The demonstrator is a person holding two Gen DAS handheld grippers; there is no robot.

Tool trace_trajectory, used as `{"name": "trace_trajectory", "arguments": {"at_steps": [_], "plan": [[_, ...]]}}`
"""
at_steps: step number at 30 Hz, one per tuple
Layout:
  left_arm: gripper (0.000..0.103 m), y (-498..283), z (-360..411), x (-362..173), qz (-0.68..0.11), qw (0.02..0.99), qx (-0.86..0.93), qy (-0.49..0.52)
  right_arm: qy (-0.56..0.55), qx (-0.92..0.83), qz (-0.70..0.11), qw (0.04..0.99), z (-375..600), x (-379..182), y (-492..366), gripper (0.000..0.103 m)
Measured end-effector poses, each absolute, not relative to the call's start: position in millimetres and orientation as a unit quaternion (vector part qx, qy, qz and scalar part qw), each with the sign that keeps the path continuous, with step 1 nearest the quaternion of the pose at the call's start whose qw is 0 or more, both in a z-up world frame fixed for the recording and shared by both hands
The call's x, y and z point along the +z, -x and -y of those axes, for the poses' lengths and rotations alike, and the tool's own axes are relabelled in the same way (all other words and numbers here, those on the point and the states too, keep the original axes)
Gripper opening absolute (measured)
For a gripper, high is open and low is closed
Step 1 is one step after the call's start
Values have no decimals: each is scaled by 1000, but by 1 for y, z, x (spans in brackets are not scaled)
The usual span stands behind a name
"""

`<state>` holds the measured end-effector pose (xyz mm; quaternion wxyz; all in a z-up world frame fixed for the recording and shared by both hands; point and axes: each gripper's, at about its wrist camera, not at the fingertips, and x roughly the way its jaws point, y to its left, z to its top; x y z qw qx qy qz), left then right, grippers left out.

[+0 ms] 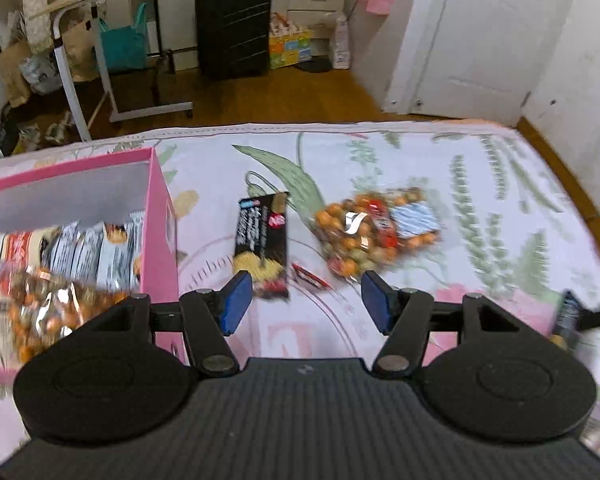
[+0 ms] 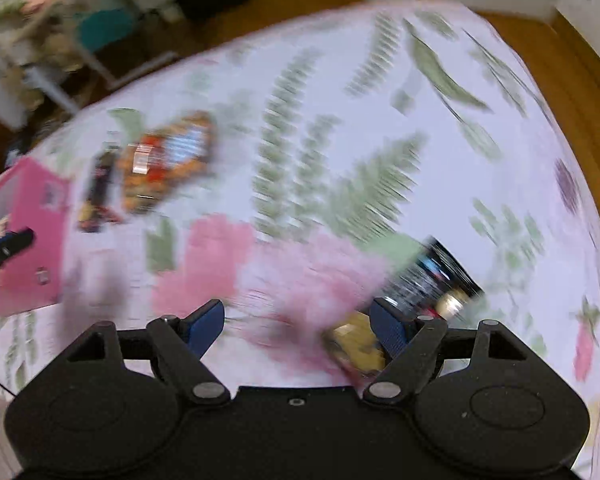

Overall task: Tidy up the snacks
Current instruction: 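Grasp a black NB cracker pack with the right tool while the left tool grasps another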

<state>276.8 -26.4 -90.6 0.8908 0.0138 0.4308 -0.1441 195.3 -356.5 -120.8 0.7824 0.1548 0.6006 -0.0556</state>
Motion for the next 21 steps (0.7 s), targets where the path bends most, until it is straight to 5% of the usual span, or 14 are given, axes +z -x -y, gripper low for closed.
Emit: {"name": "trace_trajectory", "arguments": {"at_steps": [13,17,21], "plan": [[60,-337,32,-151,-448,889,-91,-26,-235,-165,-624,727,401,-193,-207,86],[60,-344,24,-162,-453,887,-83,-14,-97,-135,-594,787,367,-189,-223,59],[60,-349,23,-172,-452,888,-80,-12,-36,-76,-574,815,339,-193,-231,57]]}}
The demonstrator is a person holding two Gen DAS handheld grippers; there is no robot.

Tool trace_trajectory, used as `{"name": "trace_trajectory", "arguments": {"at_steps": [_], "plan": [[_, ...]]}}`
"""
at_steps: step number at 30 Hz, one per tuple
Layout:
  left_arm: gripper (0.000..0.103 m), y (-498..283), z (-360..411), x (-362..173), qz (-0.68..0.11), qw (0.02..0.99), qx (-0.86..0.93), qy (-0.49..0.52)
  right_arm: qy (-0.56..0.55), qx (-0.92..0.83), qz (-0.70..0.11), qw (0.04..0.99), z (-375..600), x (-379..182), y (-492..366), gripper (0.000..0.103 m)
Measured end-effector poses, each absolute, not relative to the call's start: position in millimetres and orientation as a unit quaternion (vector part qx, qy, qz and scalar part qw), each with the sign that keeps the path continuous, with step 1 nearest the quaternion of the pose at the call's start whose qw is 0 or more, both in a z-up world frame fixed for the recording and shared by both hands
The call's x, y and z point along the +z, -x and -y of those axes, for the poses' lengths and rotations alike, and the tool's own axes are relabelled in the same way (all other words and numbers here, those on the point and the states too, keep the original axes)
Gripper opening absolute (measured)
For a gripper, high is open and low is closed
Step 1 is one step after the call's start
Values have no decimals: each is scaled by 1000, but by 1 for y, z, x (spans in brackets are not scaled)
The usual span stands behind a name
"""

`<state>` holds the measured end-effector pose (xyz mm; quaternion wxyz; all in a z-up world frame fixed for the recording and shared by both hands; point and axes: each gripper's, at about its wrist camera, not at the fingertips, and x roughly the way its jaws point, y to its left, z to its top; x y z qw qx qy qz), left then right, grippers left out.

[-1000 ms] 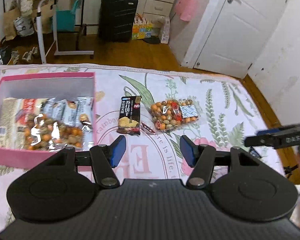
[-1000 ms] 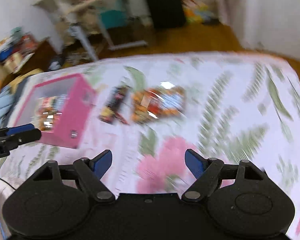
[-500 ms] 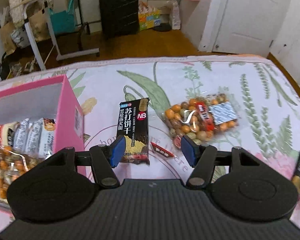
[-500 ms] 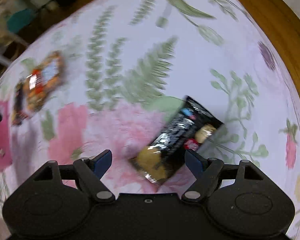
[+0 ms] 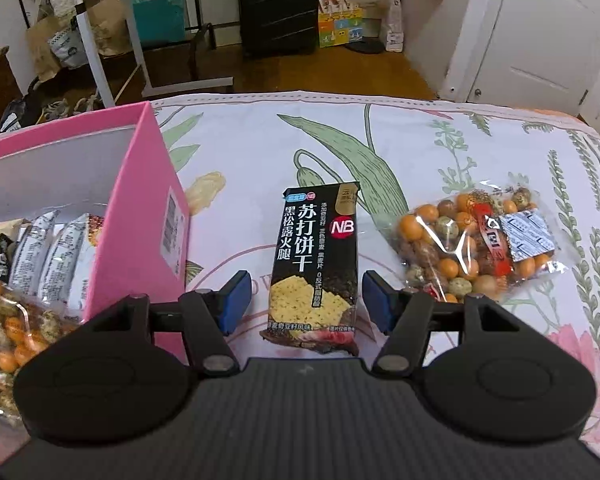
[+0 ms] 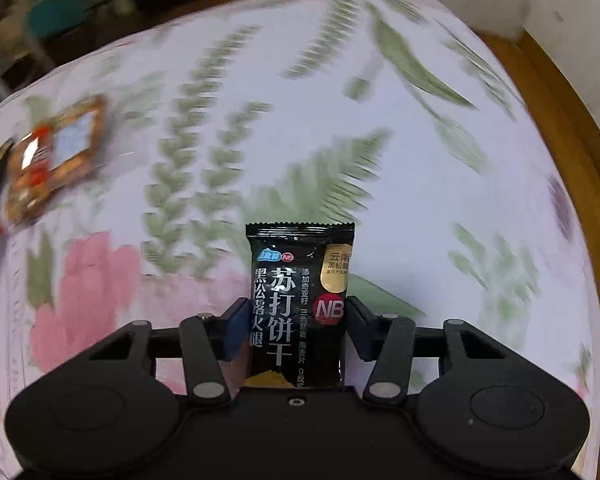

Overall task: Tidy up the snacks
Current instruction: 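Grasp a black NB cracker pack with the right tool while the left tool grasps another, then carry both cracker packs into the pink box and open both tools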

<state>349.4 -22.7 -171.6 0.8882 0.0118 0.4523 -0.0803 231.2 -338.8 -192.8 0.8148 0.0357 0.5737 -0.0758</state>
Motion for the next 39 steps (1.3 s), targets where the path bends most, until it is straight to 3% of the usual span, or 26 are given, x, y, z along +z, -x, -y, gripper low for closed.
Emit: {"name": "trace_trajectory", "arguments": {"at_steps": [3,5,10,12,15,23,39], "plan": [[60,-355,25,-181,-460,884,-81,-13,-12,-52,-565,823,333,-193,-234,57],[61,-359,26,-188,-465,881,-79,-15,-17,-53,-570,820,334,-195,-234,64],[61,-364,24,-201,-468,881,-72,-7,-24,-56,-567,821,334,-195,-233,62],[50,-362,25,-200,-463,883,-75,-11,-27,-53,-564,824,336,-194,-231,54],[46,-361,25,-198,-469,880,-79,-10,-47,-40,-556,829,339,-190,-230,53],[46,-351,23,-184,-479,874,-84,26,-80,-9,-536,841,340,-178,-227,53],[46,-270,23,-131,-469,875,-120,-1,-76,91,-532,838,310,-158,-204,53]]}}
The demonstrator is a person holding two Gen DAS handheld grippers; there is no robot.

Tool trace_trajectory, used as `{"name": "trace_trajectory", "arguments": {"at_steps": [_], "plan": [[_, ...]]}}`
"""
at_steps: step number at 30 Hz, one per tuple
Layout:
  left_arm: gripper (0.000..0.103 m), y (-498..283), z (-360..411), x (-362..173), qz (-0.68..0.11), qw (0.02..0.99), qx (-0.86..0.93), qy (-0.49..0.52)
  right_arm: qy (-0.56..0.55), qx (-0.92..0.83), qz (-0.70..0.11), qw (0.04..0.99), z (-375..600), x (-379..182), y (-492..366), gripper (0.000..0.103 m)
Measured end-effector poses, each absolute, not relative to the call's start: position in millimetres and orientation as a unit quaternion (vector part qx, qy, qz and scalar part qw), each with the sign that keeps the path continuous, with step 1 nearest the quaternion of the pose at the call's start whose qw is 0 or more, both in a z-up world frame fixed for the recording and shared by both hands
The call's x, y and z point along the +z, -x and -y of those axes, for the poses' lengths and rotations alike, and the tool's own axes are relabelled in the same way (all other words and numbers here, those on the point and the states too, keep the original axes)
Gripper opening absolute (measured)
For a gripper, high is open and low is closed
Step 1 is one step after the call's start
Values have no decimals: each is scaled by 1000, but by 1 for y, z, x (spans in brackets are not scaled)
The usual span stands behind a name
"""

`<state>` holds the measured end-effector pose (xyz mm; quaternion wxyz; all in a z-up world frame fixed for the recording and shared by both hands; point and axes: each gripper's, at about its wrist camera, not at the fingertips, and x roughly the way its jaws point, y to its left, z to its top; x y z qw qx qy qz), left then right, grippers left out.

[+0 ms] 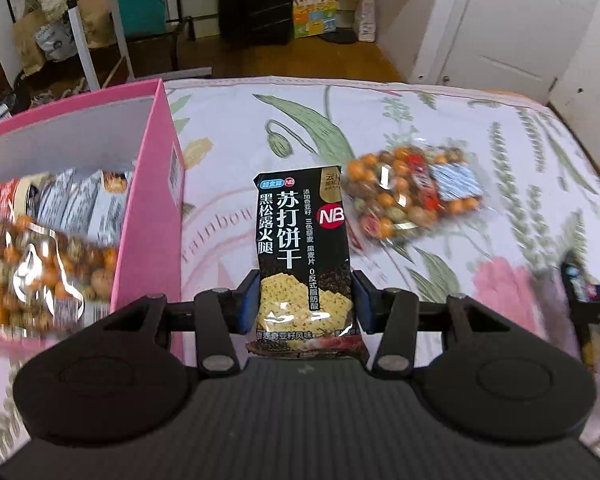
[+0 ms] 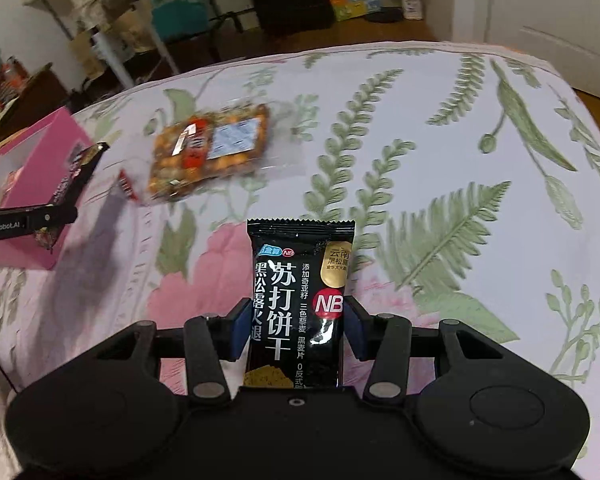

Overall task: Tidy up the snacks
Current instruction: 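Carry both cracker packs into the pink box and open both tools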

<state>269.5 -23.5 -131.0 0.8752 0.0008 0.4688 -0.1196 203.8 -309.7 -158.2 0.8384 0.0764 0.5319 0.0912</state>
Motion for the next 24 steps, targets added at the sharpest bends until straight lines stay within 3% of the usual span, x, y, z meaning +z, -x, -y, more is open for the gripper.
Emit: {"name": "trace_trajectory", "arguments": {"at_steps": [15,24], "plan": [[46,-181,12,-99,-480,865,-146,-30,-80,195,-503,838,239,-122,-159,53],[46,-161,-30,-72,-495,858,-138,-21,-24,239,-492,837,170,-81,-141,53]]}}
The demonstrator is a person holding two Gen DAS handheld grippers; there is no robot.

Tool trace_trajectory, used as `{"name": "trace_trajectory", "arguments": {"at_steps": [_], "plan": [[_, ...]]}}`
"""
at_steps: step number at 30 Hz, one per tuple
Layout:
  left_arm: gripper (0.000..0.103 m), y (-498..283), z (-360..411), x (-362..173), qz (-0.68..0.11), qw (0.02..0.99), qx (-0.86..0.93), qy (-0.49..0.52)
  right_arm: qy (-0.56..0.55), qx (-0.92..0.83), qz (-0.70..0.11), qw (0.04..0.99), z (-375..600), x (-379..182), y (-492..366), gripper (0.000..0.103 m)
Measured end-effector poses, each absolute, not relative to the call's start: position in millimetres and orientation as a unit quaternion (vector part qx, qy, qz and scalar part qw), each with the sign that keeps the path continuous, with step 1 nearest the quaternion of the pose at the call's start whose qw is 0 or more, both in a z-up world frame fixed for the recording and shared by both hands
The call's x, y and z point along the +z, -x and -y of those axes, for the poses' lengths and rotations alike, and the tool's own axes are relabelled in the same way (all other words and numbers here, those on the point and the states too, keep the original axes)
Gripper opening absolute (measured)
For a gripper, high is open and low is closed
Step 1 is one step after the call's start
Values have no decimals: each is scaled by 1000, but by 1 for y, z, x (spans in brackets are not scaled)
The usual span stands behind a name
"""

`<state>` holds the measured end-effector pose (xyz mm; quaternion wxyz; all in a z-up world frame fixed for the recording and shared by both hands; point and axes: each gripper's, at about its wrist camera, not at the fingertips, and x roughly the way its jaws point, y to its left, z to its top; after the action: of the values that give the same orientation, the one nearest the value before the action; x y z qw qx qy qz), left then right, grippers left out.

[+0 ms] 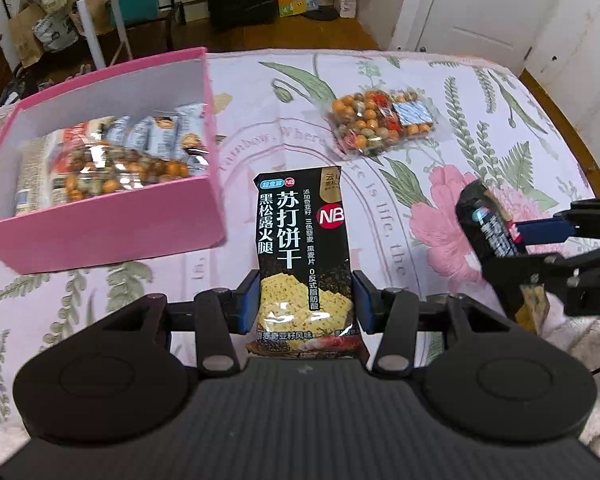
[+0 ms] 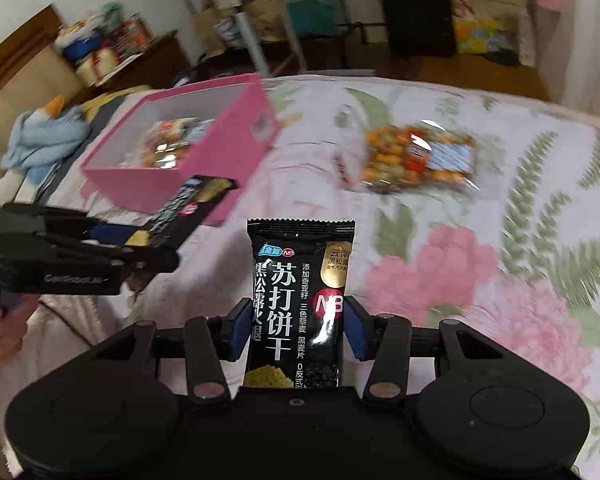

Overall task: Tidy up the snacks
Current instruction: 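Carry both cracker packs into the pink box and open both tools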

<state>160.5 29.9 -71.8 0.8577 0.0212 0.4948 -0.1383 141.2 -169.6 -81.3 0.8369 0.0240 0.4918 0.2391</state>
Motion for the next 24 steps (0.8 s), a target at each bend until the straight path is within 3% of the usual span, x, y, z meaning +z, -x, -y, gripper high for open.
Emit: {"name": "trace_trajectory", "arguments": {"at_steps": [13,24], "plan": [[46,-162,-115,-2,-406,909,-83,47,-25,322,-429,844,80,-19,-193,53],[46,-253,-176,-48,-383,913,17,141,-72,312,-436,841,7,-65,-300,53]]}}
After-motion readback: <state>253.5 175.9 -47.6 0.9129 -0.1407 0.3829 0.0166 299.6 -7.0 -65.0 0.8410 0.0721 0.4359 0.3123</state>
